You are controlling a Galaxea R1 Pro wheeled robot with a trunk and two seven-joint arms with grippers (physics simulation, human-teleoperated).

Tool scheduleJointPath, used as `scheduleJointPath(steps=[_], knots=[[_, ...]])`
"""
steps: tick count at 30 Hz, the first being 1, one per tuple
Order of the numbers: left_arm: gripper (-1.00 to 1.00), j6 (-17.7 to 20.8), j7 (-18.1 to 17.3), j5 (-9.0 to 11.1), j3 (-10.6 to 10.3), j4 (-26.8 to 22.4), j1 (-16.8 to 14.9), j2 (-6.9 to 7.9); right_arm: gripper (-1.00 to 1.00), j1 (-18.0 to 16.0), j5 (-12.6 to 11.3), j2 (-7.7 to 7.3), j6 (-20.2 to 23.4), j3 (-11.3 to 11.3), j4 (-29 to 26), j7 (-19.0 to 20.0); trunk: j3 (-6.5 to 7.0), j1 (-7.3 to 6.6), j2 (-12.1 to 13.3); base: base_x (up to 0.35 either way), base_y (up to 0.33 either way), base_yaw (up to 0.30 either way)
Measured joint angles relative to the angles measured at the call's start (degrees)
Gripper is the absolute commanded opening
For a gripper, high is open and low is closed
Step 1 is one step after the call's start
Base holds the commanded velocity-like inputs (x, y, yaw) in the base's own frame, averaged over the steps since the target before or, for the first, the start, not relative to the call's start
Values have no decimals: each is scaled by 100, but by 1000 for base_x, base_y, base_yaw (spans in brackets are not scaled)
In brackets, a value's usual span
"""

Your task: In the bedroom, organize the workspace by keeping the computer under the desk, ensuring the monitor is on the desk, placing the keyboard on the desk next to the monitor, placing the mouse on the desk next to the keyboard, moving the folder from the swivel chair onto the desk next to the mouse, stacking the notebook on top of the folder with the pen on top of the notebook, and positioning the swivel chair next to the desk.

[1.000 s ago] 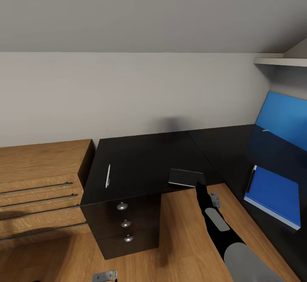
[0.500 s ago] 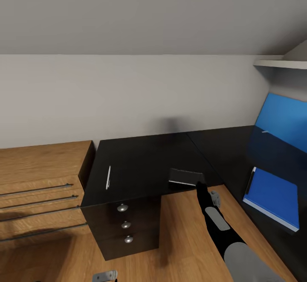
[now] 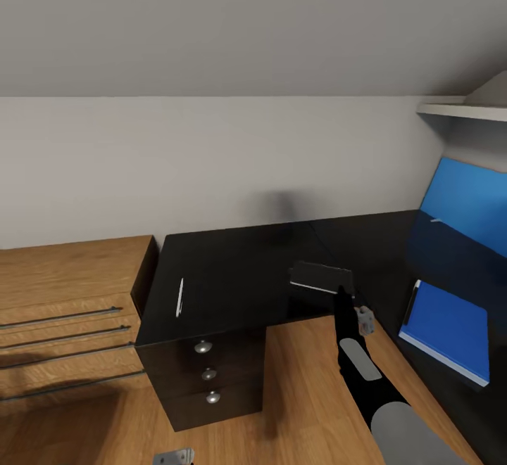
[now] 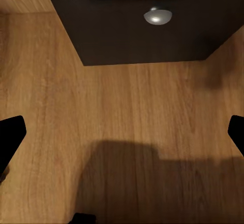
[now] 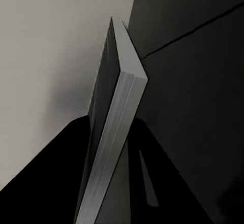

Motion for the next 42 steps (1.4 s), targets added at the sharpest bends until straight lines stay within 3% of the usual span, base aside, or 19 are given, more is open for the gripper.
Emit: scheduleJointPath(steps=[10, 12, 18, 33, 42], knots=[[100, 4, -4, 0, -1, 14, -1, 0, -100, 531, -2, 4, -227, 9, -1115, -91, -1, 0, 0, 0, 0, 0], [100, 7, -3, 0, 0, 14, 0, 0, -100, 745, -2, -3, -228, 6, -1535, -288, -1, 0, 0, 0, 0, 0], [100, 9, -2, 0, 0, 35, -1, 0, -100, 947, 6, -33, -226, 5, -2015, -657, -1, 0, 0, 0, 0, 0], [100, 2, -2, -1, -1, 68, -2, 0, -100, 997, 0, -90, -226, 6, -2121, -763, -59, 1, 0, -5, -3, -109], [100, 8, -2, 1, -3, 94, -2, 4, -100, 998, -4, -102, -220, 2, -2129, -772, -119, 3, 1, -198, -173, -171]])
